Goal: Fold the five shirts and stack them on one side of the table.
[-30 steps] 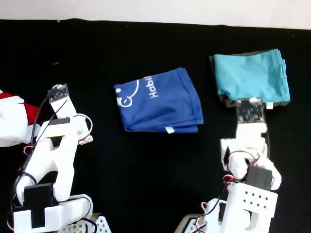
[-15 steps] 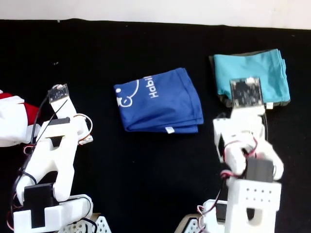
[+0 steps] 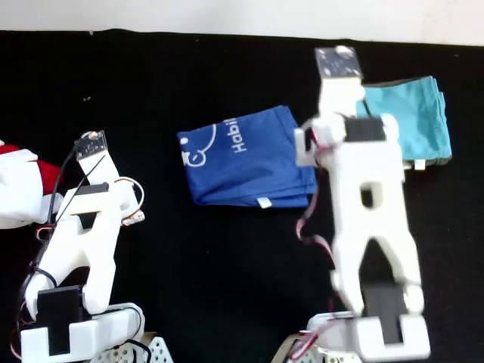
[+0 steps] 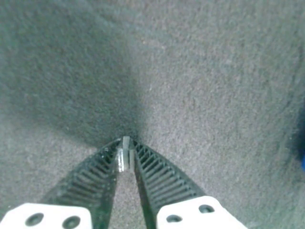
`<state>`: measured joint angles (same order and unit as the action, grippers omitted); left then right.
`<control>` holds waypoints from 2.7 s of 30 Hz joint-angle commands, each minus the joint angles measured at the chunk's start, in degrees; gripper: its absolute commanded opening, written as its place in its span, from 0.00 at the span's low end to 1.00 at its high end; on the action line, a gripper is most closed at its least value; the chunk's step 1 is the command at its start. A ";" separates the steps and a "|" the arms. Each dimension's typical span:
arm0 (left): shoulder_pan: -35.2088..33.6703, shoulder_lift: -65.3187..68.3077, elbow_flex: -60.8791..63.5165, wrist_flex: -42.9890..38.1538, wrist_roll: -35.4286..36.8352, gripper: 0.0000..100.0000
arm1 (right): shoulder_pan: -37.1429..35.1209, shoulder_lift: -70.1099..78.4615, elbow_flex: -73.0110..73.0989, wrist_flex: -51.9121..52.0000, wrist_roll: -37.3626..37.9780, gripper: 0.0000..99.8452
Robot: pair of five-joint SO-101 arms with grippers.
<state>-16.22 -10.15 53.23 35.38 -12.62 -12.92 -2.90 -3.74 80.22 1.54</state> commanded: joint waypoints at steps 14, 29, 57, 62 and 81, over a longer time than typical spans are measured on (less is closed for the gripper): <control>-0.22 0.22 0.13 -1.05 -0.35 0.01 | -3.30 39.25 -36.70 3.38 -7.56 0.36; -0.22 0.22 0.04 -1.05 1.32 0.01 | -4.62 57.54 -50.07 3.65 -7.56 0.36; -0.22 0.22 -0.04 -1.05 1.41 0.01 | -5.05 58.95 -70.20 20.97 -2.29 0.01; -0.22 0.22 -0.04 -1.05 1.41 0.01 | -1.01 58.86 -80.22 20.88 2.90 0.01; -0.22 0.22 -0.04 -1.05 1.41 0.01 | 12.00 41.89 -83.38 20.53 6.59 0.01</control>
<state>-16.22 -10.15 53.23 35.30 -11.74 -2.81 46.15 -89.10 100.53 6.02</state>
